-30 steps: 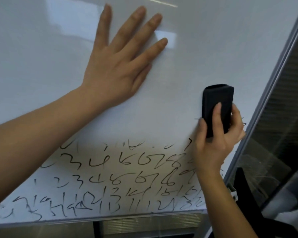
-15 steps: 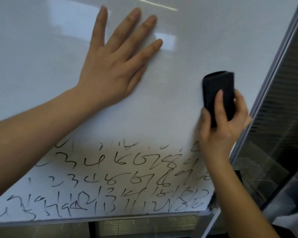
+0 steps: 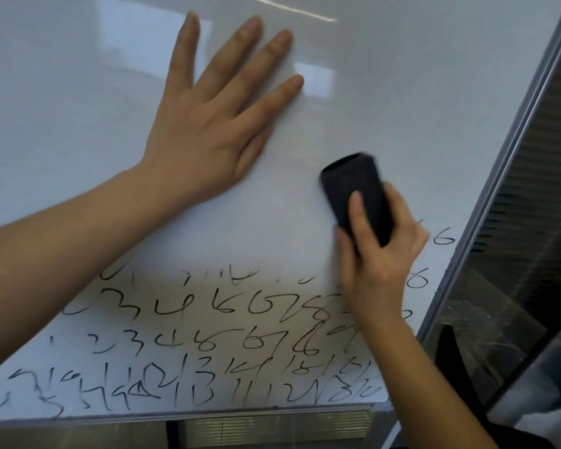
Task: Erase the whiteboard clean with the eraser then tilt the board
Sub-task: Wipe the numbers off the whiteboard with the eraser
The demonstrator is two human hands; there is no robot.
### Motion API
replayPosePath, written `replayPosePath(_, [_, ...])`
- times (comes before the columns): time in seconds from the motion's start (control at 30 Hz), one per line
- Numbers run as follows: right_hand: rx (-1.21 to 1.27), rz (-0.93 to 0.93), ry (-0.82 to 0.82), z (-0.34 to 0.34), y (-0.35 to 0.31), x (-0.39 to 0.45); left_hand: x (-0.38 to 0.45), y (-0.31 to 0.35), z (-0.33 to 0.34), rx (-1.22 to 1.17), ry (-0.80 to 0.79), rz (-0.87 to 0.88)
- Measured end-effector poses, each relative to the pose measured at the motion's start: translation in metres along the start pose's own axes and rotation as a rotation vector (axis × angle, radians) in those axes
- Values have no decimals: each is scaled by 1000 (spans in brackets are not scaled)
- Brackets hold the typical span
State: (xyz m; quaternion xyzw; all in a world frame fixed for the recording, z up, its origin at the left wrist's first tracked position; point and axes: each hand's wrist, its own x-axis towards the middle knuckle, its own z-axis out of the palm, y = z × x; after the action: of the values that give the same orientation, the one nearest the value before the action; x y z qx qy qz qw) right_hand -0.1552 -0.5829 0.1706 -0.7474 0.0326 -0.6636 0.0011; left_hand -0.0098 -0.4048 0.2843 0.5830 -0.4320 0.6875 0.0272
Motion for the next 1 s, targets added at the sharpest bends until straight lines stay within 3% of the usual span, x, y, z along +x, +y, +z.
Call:
replayPosePath(0.17, [-114,94,157,-16,43,49,1,0,-1,-6,4,-4])
replayPosePath(0.3, [-148,118,159,-21,55,31,-1,0,-1,-1,9,4])
replayPosePath(0.5, [-96,228,39,-22,45,-57,-2,-1,0,-14,16,1])
replayPosePath(0.8, [-127,183,134,-29,77,9,-2,1,3,-35,9,-13])
replayPosePath(1.0, [-138,309,159,-25,61,-23,-4,1,1,-54,12,-18])
